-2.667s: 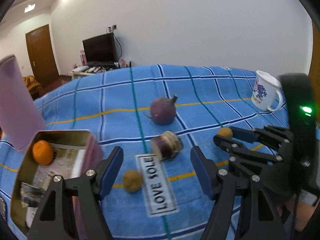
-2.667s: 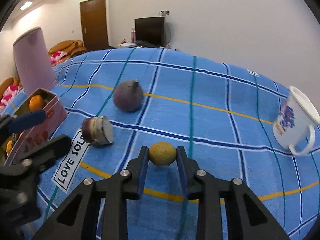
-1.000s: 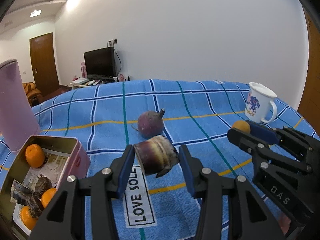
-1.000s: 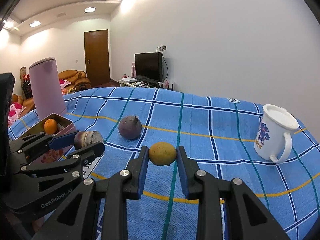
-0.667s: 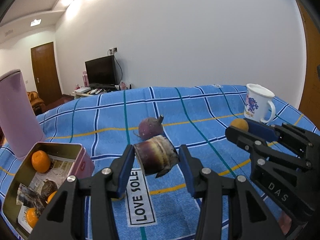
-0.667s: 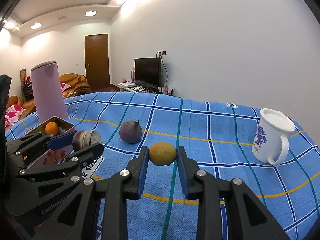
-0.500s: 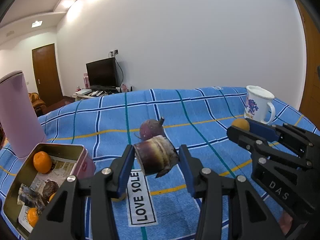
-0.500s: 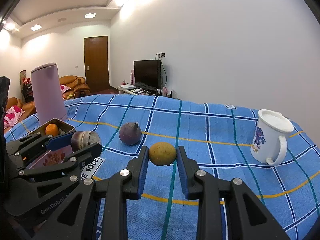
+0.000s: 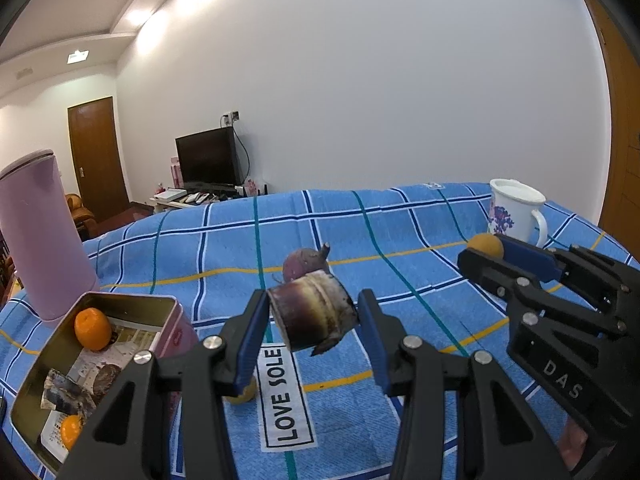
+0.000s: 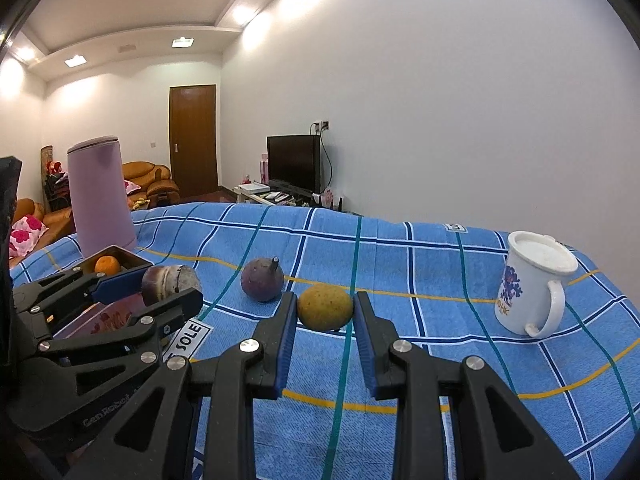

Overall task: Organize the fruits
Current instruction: 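Carry the yellow fruit toward the pink tin with the right tool while the left tool carries the snack roll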

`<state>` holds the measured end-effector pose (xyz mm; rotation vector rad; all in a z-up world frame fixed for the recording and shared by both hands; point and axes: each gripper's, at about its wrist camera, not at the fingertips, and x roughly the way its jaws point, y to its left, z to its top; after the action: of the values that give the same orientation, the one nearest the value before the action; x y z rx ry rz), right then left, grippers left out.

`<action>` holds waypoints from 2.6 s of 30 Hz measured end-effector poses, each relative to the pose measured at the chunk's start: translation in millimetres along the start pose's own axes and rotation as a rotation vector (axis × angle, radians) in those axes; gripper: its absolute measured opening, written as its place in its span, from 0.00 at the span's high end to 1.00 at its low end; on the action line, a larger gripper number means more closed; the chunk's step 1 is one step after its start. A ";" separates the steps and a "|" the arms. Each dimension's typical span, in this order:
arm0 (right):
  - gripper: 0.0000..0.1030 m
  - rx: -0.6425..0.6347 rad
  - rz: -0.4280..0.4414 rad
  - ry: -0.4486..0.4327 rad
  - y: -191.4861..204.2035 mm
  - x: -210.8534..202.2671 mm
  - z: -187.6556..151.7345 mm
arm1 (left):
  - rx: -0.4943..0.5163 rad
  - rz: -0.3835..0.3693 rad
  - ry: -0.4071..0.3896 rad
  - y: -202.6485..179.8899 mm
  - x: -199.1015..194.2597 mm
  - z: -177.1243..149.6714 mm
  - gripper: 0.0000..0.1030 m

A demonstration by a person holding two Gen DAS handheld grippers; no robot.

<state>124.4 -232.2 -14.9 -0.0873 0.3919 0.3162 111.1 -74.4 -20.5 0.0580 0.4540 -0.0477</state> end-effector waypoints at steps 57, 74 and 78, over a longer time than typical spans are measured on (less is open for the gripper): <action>0.71 -0.010 0.012 -0.076 13.2 -19.9 -4.0 | -0.014 -0.019 -0.059 10.9 -34.3 -9.5 0.54; 0.71 -0.018 0.080 -0.038 35.6 -9.9 -2.4 | -0.028 0.001 -0.053 34.5 -46.8 -16.8 0.54; 0.71 -0.026 0.092 -0.034 44.2 -8.5 -1.6 | -0.027 0.014 -0.059 41.2 -50.8 -19.3 0.54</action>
<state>102.2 -192.9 -14.1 -0.0888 0.3583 0.4133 59.5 -30.3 -13.7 0.0330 0.3955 -0.0289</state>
